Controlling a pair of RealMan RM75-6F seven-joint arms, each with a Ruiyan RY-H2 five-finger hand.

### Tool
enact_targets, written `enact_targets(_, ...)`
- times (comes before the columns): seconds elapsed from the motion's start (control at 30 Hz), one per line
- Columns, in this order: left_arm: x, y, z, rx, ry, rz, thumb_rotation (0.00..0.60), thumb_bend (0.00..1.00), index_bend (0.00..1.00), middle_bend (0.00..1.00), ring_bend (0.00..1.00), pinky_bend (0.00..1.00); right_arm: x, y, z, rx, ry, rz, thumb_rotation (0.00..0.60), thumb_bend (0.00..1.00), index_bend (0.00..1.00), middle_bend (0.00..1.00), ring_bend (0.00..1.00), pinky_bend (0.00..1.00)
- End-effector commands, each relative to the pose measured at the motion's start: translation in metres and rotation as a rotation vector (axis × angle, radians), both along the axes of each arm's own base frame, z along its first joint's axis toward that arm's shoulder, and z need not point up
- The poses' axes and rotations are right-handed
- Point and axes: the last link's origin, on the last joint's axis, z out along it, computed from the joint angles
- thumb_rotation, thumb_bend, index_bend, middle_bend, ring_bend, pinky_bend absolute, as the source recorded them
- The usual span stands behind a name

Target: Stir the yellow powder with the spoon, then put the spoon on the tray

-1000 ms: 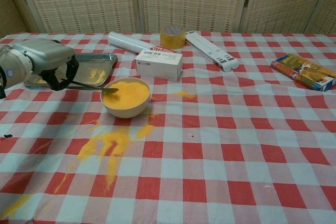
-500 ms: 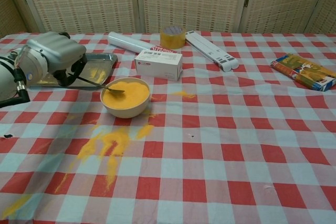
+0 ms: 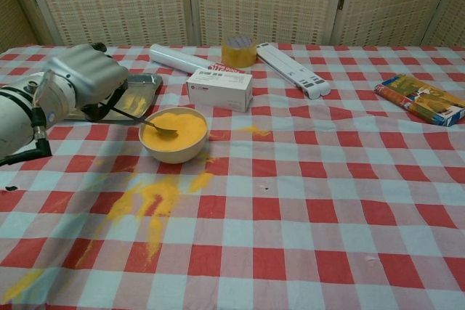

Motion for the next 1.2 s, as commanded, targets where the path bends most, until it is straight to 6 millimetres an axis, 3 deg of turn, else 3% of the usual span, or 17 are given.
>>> enact_targets(0.03,-0.001,-0.008,0.001,-0.029,-0.007,0.001,0.6,0.74,0.87,0.4,0.16,0.0,0.0,0.0,0.0,0.0,0.001,0.0,0.6,0.18,0.0,0.0,0.0,0.0)
enact_targets(0.33,0.008,-0.024,0.01,-0.081,-0.032,0.003,0.6,0.74,0.87,0.4,0.16,0.0,0.001,0.001,-0.002,0.008,0.0,0.005,0.6,0.18,0.0,0.0,0.0,0.0)
enact_targets(0.57,0.011,-0.02,0.018,-0.042,-0.044,-0.025,0.6,0.74,0.87,0.41,0.16,0.0,0.001,0.002,0.001,-0.003,-0.001,0.004,0.6,0.18,0.0,0.0,0.0,0.0)
enact_targets(0.9,0.008,-0.018,0.008,-0.088,-0.017,0.019,0.6,0.74,0.87,0.4,0.16,0.0,0.0,0.001,0.002,-0.006,-0.005,0.004,0.6,0.18,0.0,0.0,0.0,0.0)
enact_targets(1.2,0.007,0.0,0.007,-0.053,-0.028,0.063,0.6,0.74,0.87,0.41,0.17,0.0,-0.001,0.001,0.004,-0.011,-0.006,0.0,0.6,0.18,0.0,0.0,0.0,0.0)
